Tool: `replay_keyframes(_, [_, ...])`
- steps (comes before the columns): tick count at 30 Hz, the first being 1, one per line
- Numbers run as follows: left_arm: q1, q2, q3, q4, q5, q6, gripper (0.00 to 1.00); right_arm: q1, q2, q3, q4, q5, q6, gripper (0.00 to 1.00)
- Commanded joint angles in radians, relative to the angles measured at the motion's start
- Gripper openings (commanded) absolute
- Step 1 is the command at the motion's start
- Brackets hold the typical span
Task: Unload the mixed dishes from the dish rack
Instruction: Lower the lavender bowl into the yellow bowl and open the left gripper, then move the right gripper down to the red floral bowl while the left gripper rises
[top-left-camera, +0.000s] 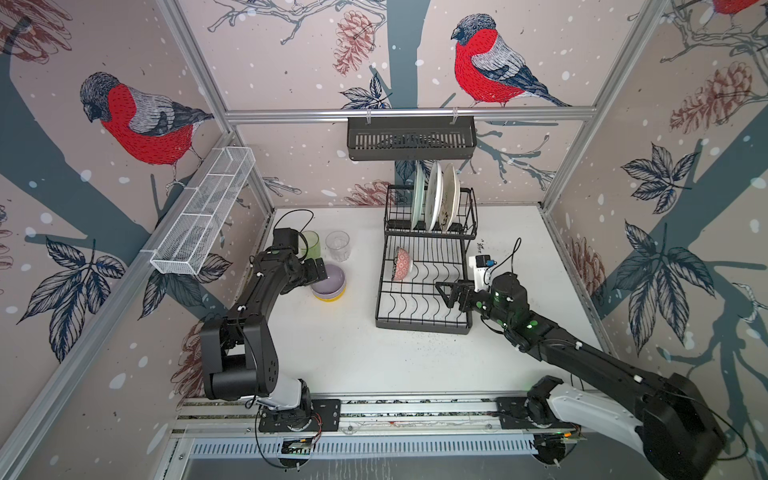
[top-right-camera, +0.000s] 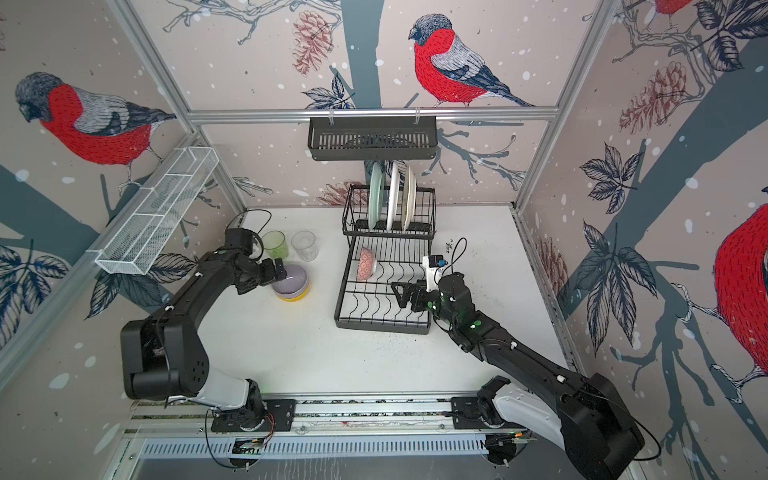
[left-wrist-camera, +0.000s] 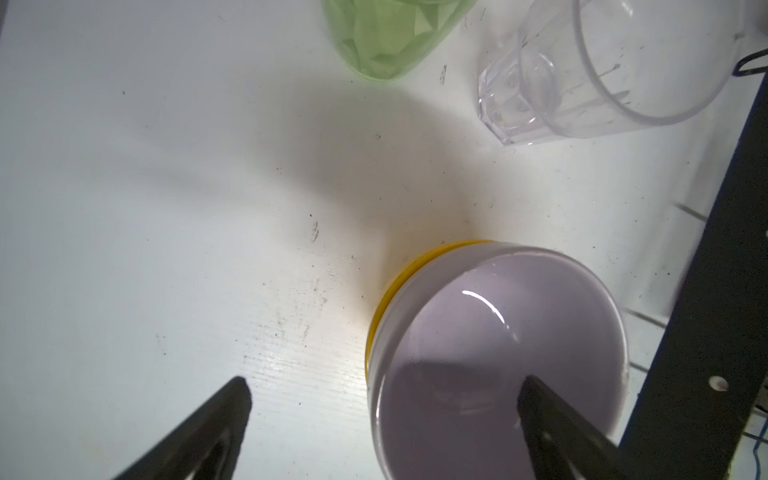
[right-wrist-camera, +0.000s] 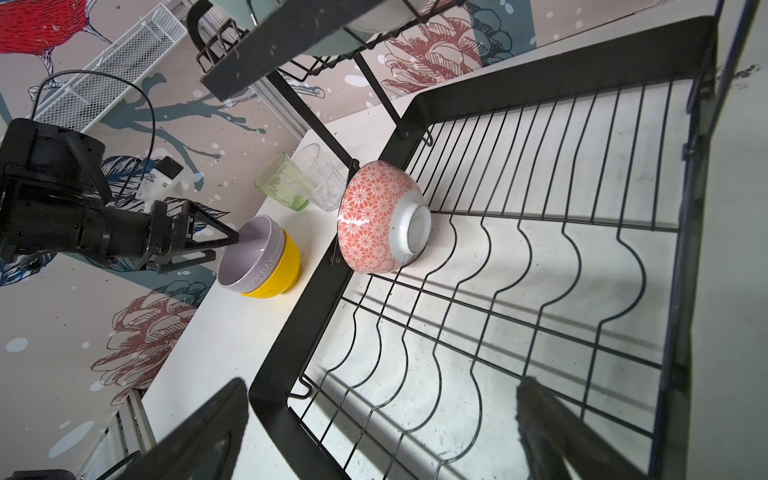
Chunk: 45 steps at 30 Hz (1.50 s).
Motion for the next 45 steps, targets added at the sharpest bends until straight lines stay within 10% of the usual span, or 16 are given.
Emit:
replay_keyframes(1, [0.003,-0.017,0.01,0.002,0.027,0.016,0.97,0.0,0.008,0.009,0.043,-0.022,0.031,1.0])
replay_keyframes(45, [-0.114,-0.329,-0.289,0.308,0.463,-0.061,0.97,0.179,0.47,0.297,0.019,0.27,0.05,1.0])
